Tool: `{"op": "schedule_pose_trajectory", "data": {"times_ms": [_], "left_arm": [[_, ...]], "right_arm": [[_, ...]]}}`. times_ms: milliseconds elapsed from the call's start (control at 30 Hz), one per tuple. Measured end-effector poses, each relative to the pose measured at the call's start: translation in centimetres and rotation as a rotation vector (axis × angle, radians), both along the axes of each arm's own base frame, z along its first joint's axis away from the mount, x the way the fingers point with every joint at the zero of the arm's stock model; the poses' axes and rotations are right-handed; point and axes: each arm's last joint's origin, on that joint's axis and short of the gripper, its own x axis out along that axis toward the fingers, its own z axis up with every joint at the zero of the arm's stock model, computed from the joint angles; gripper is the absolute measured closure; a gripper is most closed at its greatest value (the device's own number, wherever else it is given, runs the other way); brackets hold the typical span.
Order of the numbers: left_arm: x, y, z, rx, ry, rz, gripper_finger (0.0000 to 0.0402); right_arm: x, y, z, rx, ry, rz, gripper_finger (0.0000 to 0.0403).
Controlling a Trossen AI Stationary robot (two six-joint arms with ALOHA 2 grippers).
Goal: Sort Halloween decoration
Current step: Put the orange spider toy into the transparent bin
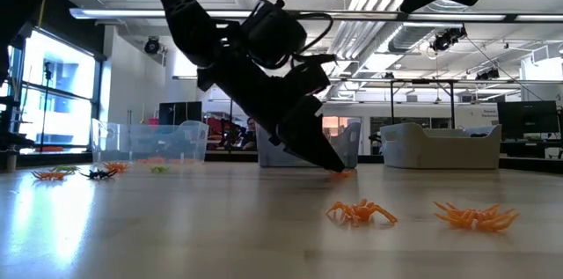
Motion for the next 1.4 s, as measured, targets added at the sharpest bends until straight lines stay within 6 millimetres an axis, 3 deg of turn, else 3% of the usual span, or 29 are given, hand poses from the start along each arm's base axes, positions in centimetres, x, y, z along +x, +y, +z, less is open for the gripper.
{"op": "schedule_pose_trajectory", "data": {"times_ms": [433, 900, 1400], "left_arm": [[0.4, 0.0, -1.4, -0.054, -0.019, 0.024, 0.0211], [0.2, 1.2, -1.5, -0.010, -0.025, 0.229, 0.0242], [0.7, 0.0, 0.1, 0.035, -0.053, 0.112, 0.0250]], "right_arm": [[0.0, 0.0, 0.0, 0.003, -0.006, 0.000, 0.0231], [0.0, 0.0, 0.0, 0.003, -0.006, 0.000, 0.0231], [0.1, 0.0, 0.1, 0.005, -0.011, 0.000, 0.0231]]}}
